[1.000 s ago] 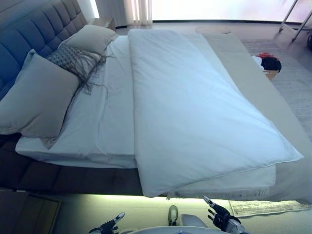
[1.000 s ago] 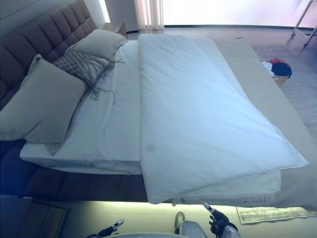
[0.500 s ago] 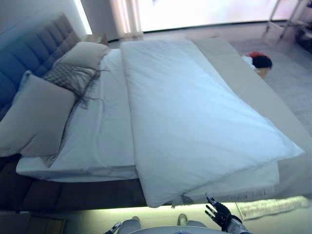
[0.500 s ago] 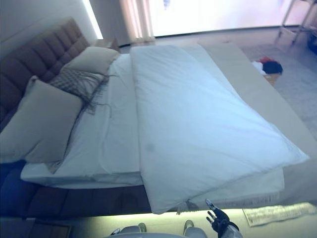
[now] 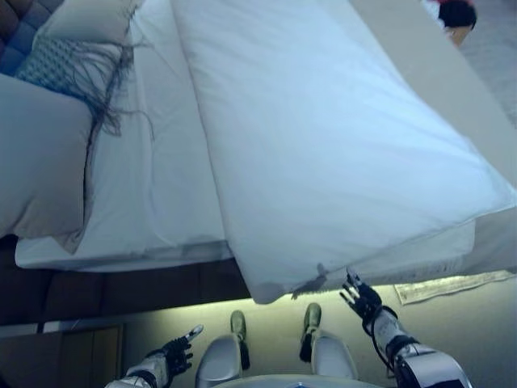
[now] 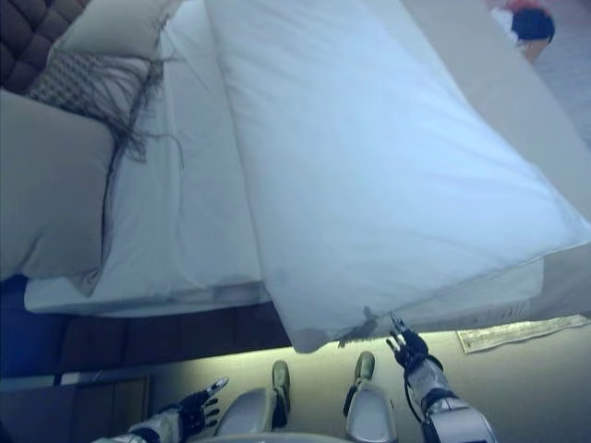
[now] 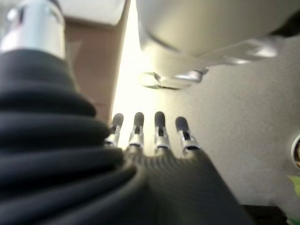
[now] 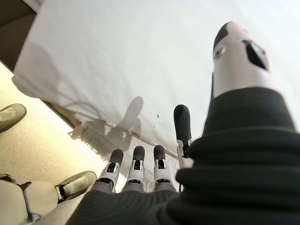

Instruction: Make the bed neatly

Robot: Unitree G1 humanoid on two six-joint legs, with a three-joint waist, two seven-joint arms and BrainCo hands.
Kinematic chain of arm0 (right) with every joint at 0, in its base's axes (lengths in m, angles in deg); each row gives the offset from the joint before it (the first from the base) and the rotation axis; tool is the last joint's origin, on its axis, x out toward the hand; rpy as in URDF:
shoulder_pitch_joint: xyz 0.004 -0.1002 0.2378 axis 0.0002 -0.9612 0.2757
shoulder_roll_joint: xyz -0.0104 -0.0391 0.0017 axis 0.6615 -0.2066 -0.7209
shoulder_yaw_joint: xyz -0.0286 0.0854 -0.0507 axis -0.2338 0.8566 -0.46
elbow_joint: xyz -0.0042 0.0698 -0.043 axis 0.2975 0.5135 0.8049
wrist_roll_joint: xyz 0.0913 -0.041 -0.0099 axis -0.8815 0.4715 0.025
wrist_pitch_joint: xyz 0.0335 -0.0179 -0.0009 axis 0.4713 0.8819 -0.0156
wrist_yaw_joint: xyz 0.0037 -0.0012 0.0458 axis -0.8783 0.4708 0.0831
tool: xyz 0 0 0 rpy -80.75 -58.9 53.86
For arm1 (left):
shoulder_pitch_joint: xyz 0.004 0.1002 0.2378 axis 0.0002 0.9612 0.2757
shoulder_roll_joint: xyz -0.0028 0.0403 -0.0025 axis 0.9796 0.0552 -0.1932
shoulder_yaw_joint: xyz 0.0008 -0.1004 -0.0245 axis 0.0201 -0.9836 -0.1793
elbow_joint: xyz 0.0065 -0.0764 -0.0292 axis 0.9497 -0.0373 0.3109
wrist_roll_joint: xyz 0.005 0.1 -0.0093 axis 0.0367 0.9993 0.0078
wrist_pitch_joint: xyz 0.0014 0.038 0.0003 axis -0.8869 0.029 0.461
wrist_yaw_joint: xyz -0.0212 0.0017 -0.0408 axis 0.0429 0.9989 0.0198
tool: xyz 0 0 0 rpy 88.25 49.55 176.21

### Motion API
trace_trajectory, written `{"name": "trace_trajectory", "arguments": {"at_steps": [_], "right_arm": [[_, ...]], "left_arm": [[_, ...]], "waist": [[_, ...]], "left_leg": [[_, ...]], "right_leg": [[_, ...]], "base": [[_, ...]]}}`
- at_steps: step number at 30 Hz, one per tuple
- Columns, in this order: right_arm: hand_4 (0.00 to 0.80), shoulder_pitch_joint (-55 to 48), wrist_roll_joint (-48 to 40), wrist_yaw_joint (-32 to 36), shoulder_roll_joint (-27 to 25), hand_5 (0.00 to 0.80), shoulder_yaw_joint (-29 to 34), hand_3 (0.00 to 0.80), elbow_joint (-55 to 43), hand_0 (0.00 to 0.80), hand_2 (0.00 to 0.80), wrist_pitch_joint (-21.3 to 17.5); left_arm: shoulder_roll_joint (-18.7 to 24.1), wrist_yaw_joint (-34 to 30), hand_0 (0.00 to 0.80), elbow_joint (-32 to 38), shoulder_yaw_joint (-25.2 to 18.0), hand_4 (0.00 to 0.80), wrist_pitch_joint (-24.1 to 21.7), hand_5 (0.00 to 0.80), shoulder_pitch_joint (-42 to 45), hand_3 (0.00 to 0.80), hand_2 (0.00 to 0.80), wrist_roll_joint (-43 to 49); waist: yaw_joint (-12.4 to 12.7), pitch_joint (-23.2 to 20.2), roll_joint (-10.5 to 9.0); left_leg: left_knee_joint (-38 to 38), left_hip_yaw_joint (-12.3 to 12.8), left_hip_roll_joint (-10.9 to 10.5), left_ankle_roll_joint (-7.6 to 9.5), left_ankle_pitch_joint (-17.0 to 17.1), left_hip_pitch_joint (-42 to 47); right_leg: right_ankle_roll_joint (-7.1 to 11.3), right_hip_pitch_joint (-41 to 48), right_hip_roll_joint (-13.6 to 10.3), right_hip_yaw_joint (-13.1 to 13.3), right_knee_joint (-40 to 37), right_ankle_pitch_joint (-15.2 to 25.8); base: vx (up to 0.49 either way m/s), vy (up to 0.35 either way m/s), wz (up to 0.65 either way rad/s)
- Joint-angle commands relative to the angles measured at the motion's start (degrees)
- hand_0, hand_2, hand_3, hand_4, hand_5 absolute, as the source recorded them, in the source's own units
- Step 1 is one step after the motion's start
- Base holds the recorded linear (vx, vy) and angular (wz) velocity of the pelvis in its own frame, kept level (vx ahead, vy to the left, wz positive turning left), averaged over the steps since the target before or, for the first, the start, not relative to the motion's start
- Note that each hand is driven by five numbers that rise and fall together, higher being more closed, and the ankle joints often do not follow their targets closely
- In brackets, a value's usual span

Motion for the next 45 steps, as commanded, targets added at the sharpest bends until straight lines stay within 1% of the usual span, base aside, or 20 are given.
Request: {"name": "trace_trajectory", "arguments": {"at_steps": [1,8,13,16,22,23,24,27,32,34,36,38,41,45], "right_arm": [[0.0,2.3,-2.7,-2.6,-1.4,0.0,1.1,0.0,0.7,0.0,0.0,2.0],[0.0,9.3,-7.4,-6.4,-4.8,0.0,0.8,0.0,2.3,0.0,0.0,4.3],[0.0,12.4,-8.3,-8.0,-7.3,0.0,1.2,0.0,3.8,0.0,0.0,6.0],[0.0,13.4,-8.9,-8.0,-8.3,0.0,1.2,0.0,4.2,0.0,0.0,5.9],[0.0,15.2,-10.0,-6.8,-10.4,0.0,1.0,0.0,3.9,0.0,0.0,6.1],[0.0,15.6,-10.3,-6.3,-10.9,0.0,1.0,0.0,3.7,0.0,0.0,5.9],[0.0,15.8,-10.4,-5.6,-11.3,0.0,1.0,0.0,3.5,0.0,0.0,5.6],[0.0,17.4,-10.2,-4.4,-12.6,0.0,0.9,0.0,2.9,0.0,0.0,4.9],[0.0,21.9,-10.4,-3.7,-15.8,0.0,0.2,0.0,1.8,0.0,0.0,5.0],[0.0,24.7,-10.3,-4.1,-17.7,0.0,0.0,0.0,1.4,0.0,0.0,5.7],[0.0,26.8,-10.2,-4.4,-19.1,0.0,-0.1,0.0,1.4,0.0,0.0,6.1],[0.0,29.1,-10.7,-4.3,-20.8,0.0,-0.3,0.0,1.2,0.0,0.0,6.3],[0.0,32.8,-11.2,-4.7,-22.9,0.0,-1.0,0.0,0.6,0.0,0.0,6.8],[0.0,36.9,-10.4,-4.4,-24.3,0.0,-2.0,0.0,0.1,0.0,0.0,7.1]], "left_arm": [[-0.1,-1.0,0.0,-0.4,2.6,0.0,-2.0,0.0,-2.1,0.0,0.0,-4.0],[1.7,-0.2,0.0,0.8,3.8,0.0,-1.4,0.0,-7.9,0.0,0.0,-8.5],[2.5,0.7,0.0,2.0,4.0,0.0,-0.7,0.0,-10.6,0.0,0.0,-9.9],[2.9,0.5,0.0,2.3,4.0,0.0,-0.7,0.0,-11.7,0.0,0.0,-10.8],[3.4,1.0,0.0,3.6,4.7,0.0,-0.9,0.0,-13.5,0.0,0.0,-13.2],[3.4,1.1,0.0,4.0,4.7,0.0,-0.9,0.0,-13.8,0.0,0.0,-13.5],[3.4,1.2,0.0,4.2,4.9,0.0,-1.1,0.0,-14.0,0.0,0.0,-14.0],[3.2,1.5,0.0,4.9,5.3,0.0,-1.3,0.0,-14.3,0.0,0.0,-15.3],[3.3,2.6,0.0,6.0,5.5,0.0,-0.5,0.0,-13.8,0.0,0.0,-17.2],[3.3,3.0,0.0,6.2,4.8,0.0,-0.8,0.0,-12.9,0.0,0.0,-19.4],[3.3,3.4,0.0,6.6,4.2,0.0,-0.9,0.0,-12.3,0.0,0.0,-19.5],[3.7,3.2,0.0,6.9,3.7,0.0,-1.0,0.0,-11.2,0.0,0.0,-18.6],[4.1,2.5,0.0,7.2,3.6,0.0,-1.5,0.0,-9.8,0.0,0.0,-18.3],[4.5,1.3,0.0,7.3,3.2,0.0,-2.7,0.0,-7.7,0.0,0.0,-18.0]], "waist": [[0.3,1.4,-1.71],[0.8,5.8,-1.04],[1.5,7.0,-0.43],[1.5,7.6,-0.13],[1.3,8.6,0.2],[1.3,8.8,0.34],[1.5,8.7,0.54],[2.1,9.0,0.86],[3.3,8.5,0.79],[3.9,8.1,0.8],[4.3,7.9,0.87],[4.9,7.6,1.01],[5.6,7.4,1.07],[6.7,7.4,0.87]], "left_leg": [[6.6,0.6,2.8,-1.62,-0.8,-5.9],[9.0,-0.2,2.1,-1.2,-0.3,-13.8],[8.5,-0.5,1.1,-0.62,0.4,-17.3],[9.4,-0.6,0.5,-0.3,0.4,-19.4],[13.3,-1.1,0.6,-0.09,-0.1,-24.4],[14.6,-1.3,0.7,0.06,-0.4,-25.7],[15.9,-1.9,0.8,-0.14,-2.1,-26.3],[19.3,-2.5,0.7,0.5,-3.2,-29.4],[26.9,-4.4,0.9,1.59,-5.7,-36.4],[31.1,-5.1,0.9,2.21,-7.0,-39.9],[33.9,-5.6,0.9,2.56,-7.8,-42.4],[36.2,-6.1,0.9,2.73,-8.2,-44.8],[37.8,-6.5,0.6,2.92,-8.1,-47.4],[40.1,-7.2,0.4,3.14,-8.0,-49.7]], "right_leg": [[3.44,-3.5,-3.3,4.5,1.1,-0.4],[3.13,-11.8,-3.3,5.3,4.9,-0.5],[3.48,-15.7,-3.0,5.6,5.5,-0.2],[3.38,-17.7,-2.9,5.8,6.1,0.1],[2.74,-22.5,-3.2,6.4,9.9,-0.6],[2.53,-23.7,-3.3,6.7,11.4,-1.1],[2.89,-24.6,-3.3,7.3,13.3,-2.9],[2.4,-27.8,-3.8,7.8,17.8,-4.6],[0.72,-34.3,-4.3,9.1,27.0,-7.4],[-0.28,-37.4,-4.4,9.5,31.7,-8.9],[-0.81,-39.7,-4.5,9.7,34.7,-9.8],[-1.29,-42.0,-4.5,10.0,37.5,-10.6],[-1.83,-44.5,-4.3,10.0,39.7,-11.2],[-2.19,-46.6,-4.5,9.7,42.2,-11.3]], "base": [[-0.148,0.016,0.07],[-0.118,0.005,0.06],[-0.08,0.005,0.02],[-0.068,0.012,-0.01],[-0.065,0.006,0.03],[0.008,-0.005,0.06],[-0.005,-0.008,0.09],[-0.042,-0.012,0.09],[-0.053,-0.037,0.08],[-0.009,-0.049,0.1],[0.016,-0.057,0.07],[0.024,-0.055,0.14],[0.014,-0.032,0.17],[0.014,-0.016,0.04]]}}
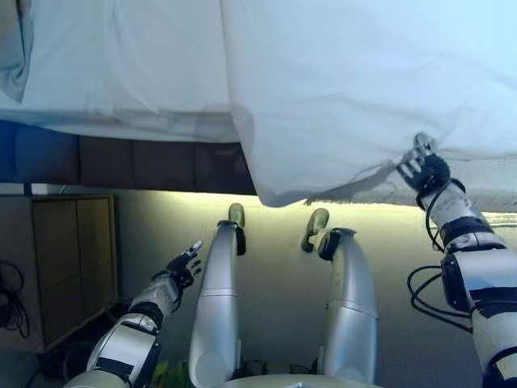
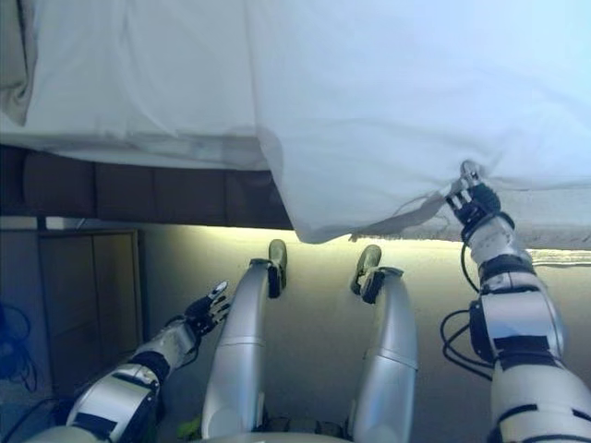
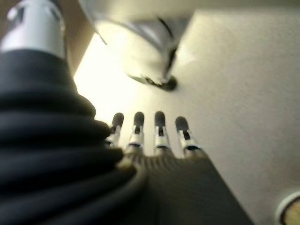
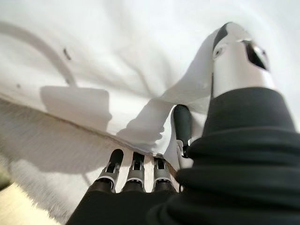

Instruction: Make the bed neatly

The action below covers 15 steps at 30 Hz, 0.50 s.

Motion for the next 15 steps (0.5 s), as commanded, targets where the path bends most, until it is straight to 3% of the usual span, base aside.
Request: {"name": "trace_trajectory", "arguments": {"at_steps": [1,15], "right_arm": [[0.0,1.3,-1.3,0.8,-3.3,0.0,-1.6,0.0,-2.0,0.0,0.0,-1.2],[0.0,11.9,1.8,7.6,-6.9,0.0,-6.3,0.0,-5.5,0.0,0.0,-1.8]], "left_arm": [[1.0,-1.3,0.0,-1.5,-0.7,0.0,-1.6,0.0,6.1,0.0,0.0,0.4],[3.0,-6.2,0.0,-1.1,-1.3,0.0,-3.4,0.0,11.9,0.0,0.0,2.5]], "waist": [[0.9,-4.4,0.23],[2.3,-3.4,0.02]], "left_leg": [[-1.7,1.0,-0.6,3.77,-0.2,-1.4],[5.0,0.2,0.1,4.02,-0.3,-3.7]], "right_leg": [[2.8,-0.6,-1.3,4.9,-0.5,0.4],[2.09,-2.0,-2.3,4.3,5.5,-0.6]], "base": [[0.0,0.0,0.0],[0.005,0.014,-0.01]]}}
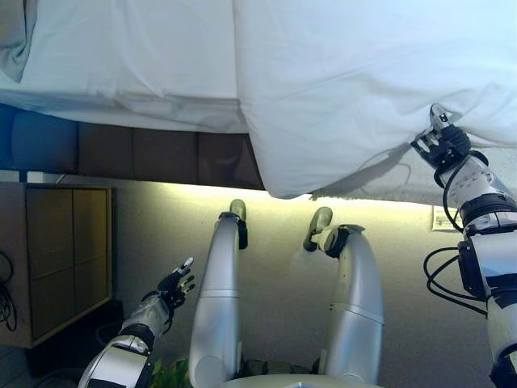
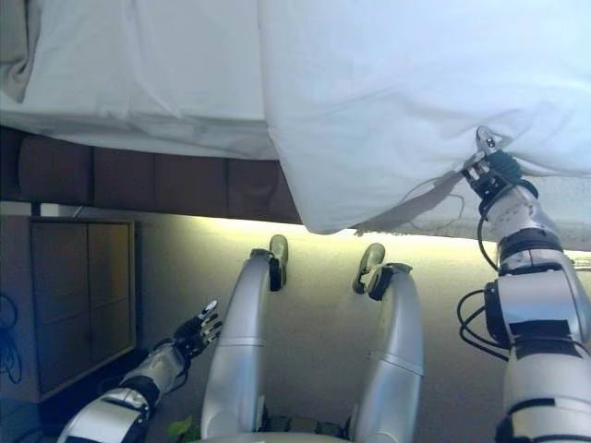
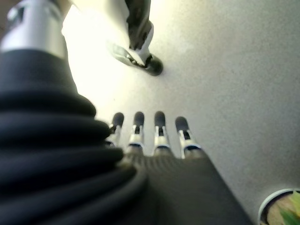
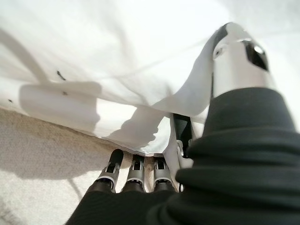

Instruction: Make the bed neatly

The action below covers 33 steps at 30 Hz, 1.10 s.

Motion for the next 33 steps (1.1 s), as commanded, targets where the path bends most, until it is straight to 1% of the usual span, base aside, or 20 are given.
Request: {"name": "trace_trajectory", "arguments": {"at_steps": [1,2,3,7,13,17,20,22,24,26,30,31,33], "right_arm": [[0.424,5.4,0.7,6.5,-2.5,0.424,-0.1,0.424,-5.8,0.424,0.424,-4.0],[0.684,5.3,0.7,6.8,-2.5,0.684,-0.1,0.684,-6.0,0.684,0.684,-4.4],[0.8,4.8,0.6,7.8,-2.6,0.8,0.4,0.8,-6.9,0.8,0.8,-4.7],[0.8,3.5,0.2,10.0,-2.6,0.8,1.9,0.8,-8.0,0.8,0.8,-4.0],[0.8,2.7,0.8,10.6,-2.6,0.8,3.0,0.8,-7.5,0.8,0.8,-3.5],[0.8,1.3,1.1,11.3,-2.7,0.8,3.5,0.8,-7.0,0.8,0.8,-2.7],[0.8,-0.3,1.1,12.1,-2.4,0.8,4.1,0.8,-6.6,0.8,0.8,-1.9],[0.8,-1.7,1.2,12.5,-1.9,0.8,4.6,0.8,-6.7,0.8,0.8,-1.8],[0.8,-3.1,1.0,12.6,-1.1,0.8,5.1,0.8,-7.1,0.8,0.8,-1.8],[0.8,-5.0,0.7,13.0,0.1,0.8,5.6,0.8,-7.6,0.8,0.8,-2.3],[0.8,-7.9,-0.2,12.8,2.4,0.8,6.0,0.8,-9.6,0.8,0.8,-2.9],[0.8,-8.4,-0.5,12.7,2.9,0.8,5.9,0.8,-9.8,0.8,0.8,-2.9],[0.8,-8.7,-0.8,12.8,3.9,0.8,5.8,0.8,-9.4,0.8,0.8,-3.0]], "left_arm": [[1.6,-2.1,0.0,-1.4,1.0,0.0,-1.4,0.0,5.6,0.0,0.0,2.6],[1.6,-2.3,0.0,-1.3,1.0,0.0,-1.5,0.0,5.8,0.0,0.0,2.6],[1.6,-2.8,0.0,-0.9,1.0,0.0,-1.8,0.0,6.4,0.0,0.0,2.8],[1.4,-3.1,0.0,-0.5,1.4,0.0,-2.1,0.0,7.8,0.0,0.0,3.1],[1.6,-3.4,0.0,-2.0,0.8,0.0,-2.5,0.0,9.5,0.0,0.0,3.5],[1.8,-3.7,0.0,-2.9,-0.3,0.0,-3.7,0.0,10.8,0.0,0.0,2.2],[2.1,-3.6,0.0,-2.1,-2.2,0.0,-5.7,0.0,11.2,0.0,0.0,0.3],[2.8,-3.4,0.0,0.4,-3.3,0.0,-7.5,0.0,10.7,0.0,0.0,-0.8],[4.2,-2.0,0.0,4.5,-4.4,0.0,-7.7,0.0,9.5,0.0,0.0,-1.8],[7.2,0.5,0.0,10.5,-5.6,0.0,-9.1,0.0,7.2,0.0,0.0,-2.6],[12.2,7.4,0.0,22.3,-6.3,0.0,-11.3,0.0,1.8,0.0,0.0,-5.0],[13.8,9.4,0.0,25.0,-6.5,0.0,-13.1,0.0,-0.1,0.0,0.0,-5.2],[15.1,12.6,0.0,28.4,-6.5,0.0,-16.3,0.0,-2.9,0.0,0.0,-4.2]], "waist": [[1.5,-3.3,0.08],[1.5,-3.3,0.11],[1.4,-3.3,0.21],[1.1,-3.1,0.67],[1.1,-3.4,0.78],[1.3,-4.0,0.35],[1.5,-4.6,0.03],[1.6,-5.3,-0.22],[1.7,-6.1,-0.56],[1.9,-6.9,-0.91],[2.3,-7.6,-1.69],[2.4,-7.9,-2.06],[2.5,-8.3,-2.62]], "left_leg": [[-1.5,1.5,0.9,4.09,-0.3,0.9],[-1.4,1.5,1.0,4.11,-0.3,1.1],[-0.9,1.6,1.2,4.15,-0.4,1.5],[0.7,2.0,1.6,4.27,-0.4,2.5],[0.6,2.3,2.0,3.95,0.1,5.0],[-2.6,2.5,2.4,3.46,1.4,9.2],[-6.4,2.7,2.5,2.83,2.7,13.2],[-9.6,2.8,2.5,2.37,3.5,16.2],[-13.2,3.1,2.4,1.94,4.3,19.6],[-17.0,3.9,2.1,1.52,4.7,23.1],[-21.7,4.7,1.6,0.99,5.3,27.8],[-23.0,4.8,1.4,0.89,5.4,29.3],[-25.3,4.9,1.2,0.78,5.5,31.8]], "right_leg": [[2.52,1.8,-1.4,4.0,0.1,-0.2],[2.54,2.0,-1.5,4.0,0.2,-0.1],[2.6,2.5,-1.7,4.0,0.3,0.0],[2.83,3.6,-2.1,4.5,1.2,0.5],[3.1,6.2,-2.3,4.8,0.9,0.9],[3.44,10.8,-2.3,4.2,-2.1,1.4],[3.93,15.0,-2.0,3.7,-5.6,1.8],[4.43,18.1,-1.8,3.4,-8.4,2.1],[4.9,21.8,-1.5,2.8,-12.0,2.5],[5.38,25.8,-1.4,1.7,-16.0,2.9],[6.13,31.2,-1.2,0.2,-21.0,3.7],[6.28,32.9,-1.0,-0.2,-22.5,3.8],[6.5,35.4,-0.8,-0.8,-24.7,3.8]], "base": [[0.026,0.043,-0.1],[0.048,0.057,-0.07],[0.063,0.058,-0.04],[0.079,0.061,-0.03],[0.077,0.034,0.15],[0.094,0.018,-0.11],[0.112,0.009,0.05],[0.105,-0.009,0.0],[0.108,-0.025,-0.03],[0.095,-0.033,0.04],[0.059,-0.054,0.1],[0.053,-0.061,-0.02],[0.057,-0.063,-0.04]]}}
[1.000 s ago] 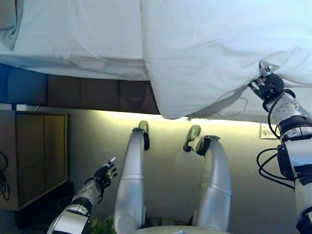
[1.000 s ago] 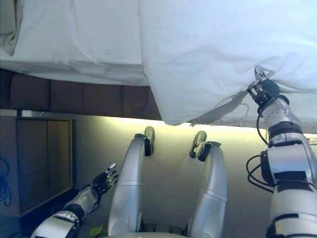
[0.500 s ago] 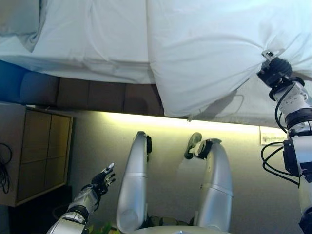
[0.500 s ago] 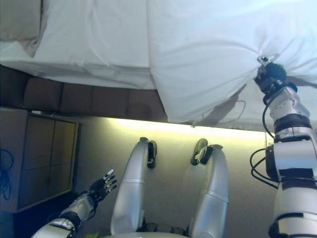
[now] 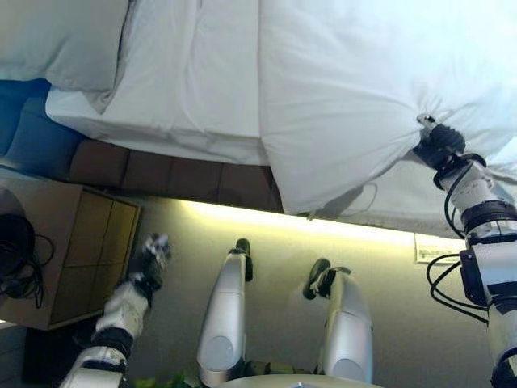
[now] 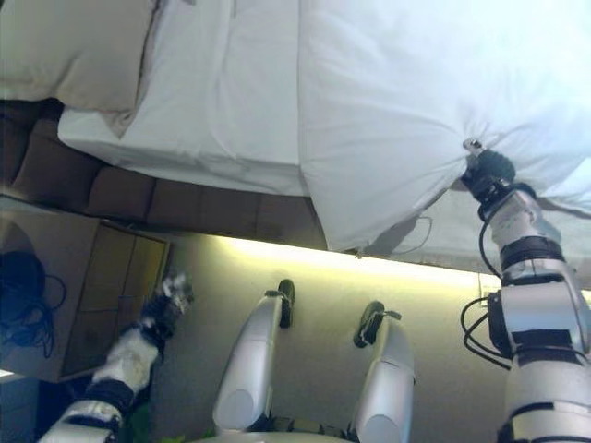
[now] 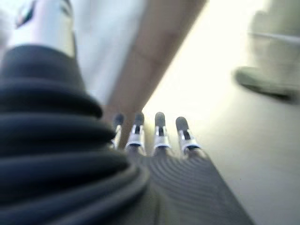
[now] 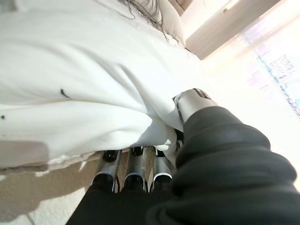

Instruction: Make the bed neatly

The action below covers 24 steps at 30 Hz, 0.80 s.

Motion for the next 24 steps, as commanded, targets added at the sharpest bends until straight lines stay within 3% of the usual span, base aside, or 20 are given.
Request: {"name": "trace_trajectory", "arguments": {"at_steps": [1,5,9,11,16,20,24], "right_arm": [[0.8,-1.6,-2.6,4.2,3.3,0.8,2.5,0.8,-3.3,0.8,0.8,-3.5],[0.8,-1.4,-2.9,4.3,5.3,0.8,1.4,0.8,-2.7,0.8,0.8,-2.5],[0.8,-0.7,-3.2,3.1,7.5,0.8,-0.3,0.8,-3.7,0.8,0.8,-1.6],[0.8,-0.5,-4.3,2.5,8.3,0.8,-1.6,0.8,-4.8,0.8,0.8,-1.2],[0.8,1.1,-5.1,3.3,9.4,0.8,-3.4,0.8,-6.1,0.8,0.8,-1.7],[0.8,5.7,-7.0,2.9,10.0,0.8,-6.4,0.8,-8.0,0.8,0.8,-2.9],[0.8,9.3,-10.8,1.4,10.9,0.8,-8.8,0.8,-10.6,0.8,0.8,-4.3]], "left_arm": [[4.7,7.0,0.0,3.2,0.6,0.0,-9.7,0.0,-4.8,0.0,0.0,0.4],[5.9,12.2,0.0,5.1,1.1,0.0,-11.4,0.0,-13.1,0.0,0.0,2.4],[4.7,11.3,0.0,3.4,3.8,0.0,-8.2,0.0,-19.5,0.0,0.0,1.5],[2.6,8.1,0.0,3.2,6.8,0.0,-4.1,0.0,-21.6,0.0,0.0,-2.2],[-3.5,2.7,0.0,1.7,11.1,0.0,3.4,0.0,-22.4,0.0,0.0,-12.9],[-7.4,-0.3,0.0,-0.7,13.4,0.0,10.6,0.0,-24.1,0.0,0.0,-22.3],[-12.6,-2.4,0.0,-4.6,15.4,0.0,20.1,0.0,-22.5,0.0,0.0,-37.8]], "waist": [[-0.3,-5.9,-2.79],[-0.7,-6.5,-3.86],[-1.8,-7.2,-4.29],[-2.7,-7.6,-4.35],[-3.7,-7.8,-4.22],[-4.2,-6.6,-4.98],[-4.8,-5.0,-6.37]], "left_leg": [[-3.8,1.5,0.1,0.19,7.4,2.1],[-6.5,1.7,0.4,-0.29,7.5,5.9],[-9.5,2.1,1.0,-0.82,7.6,9.7],[-12.9,2.9,1.1,-0.62,9.8,11.6],[-16.8,3.8,1.3,-1.03,10.8,14.5],[-14.6,3.7,2.1,-1.74,8.7,12.9],[-12.9,3.4,2.9,-1.55,8.1,10.3]], "right_leg": [[2.34,5.0,-1.4,1.4,-8.4,8.4],[2.26,9.2,-0.9,0.5,-11.5,8.5],[2.5,12.5,0.0,0.3,-15.1,8.9],[2.44,14.1,0.6,-0.5,-19.0,11.0],[3.11,16.7,1.2,-1.0,-23.4,12.3],[3.34,14.7,1.4,-0.4,-20.9,10.5],[3.05,11.6,1.9,-0.1,-18.5,10.0]], "base": [[0.055,-0.071,0.01],[0.073,-0.054,0.0],[0.065,-0.004,-0.02],[0.0,0.0,0.0],[0.003,0.009,-0.11],[-0.032,-0.055,-0.07],[-0.125,-0.082,-0.05]]}}
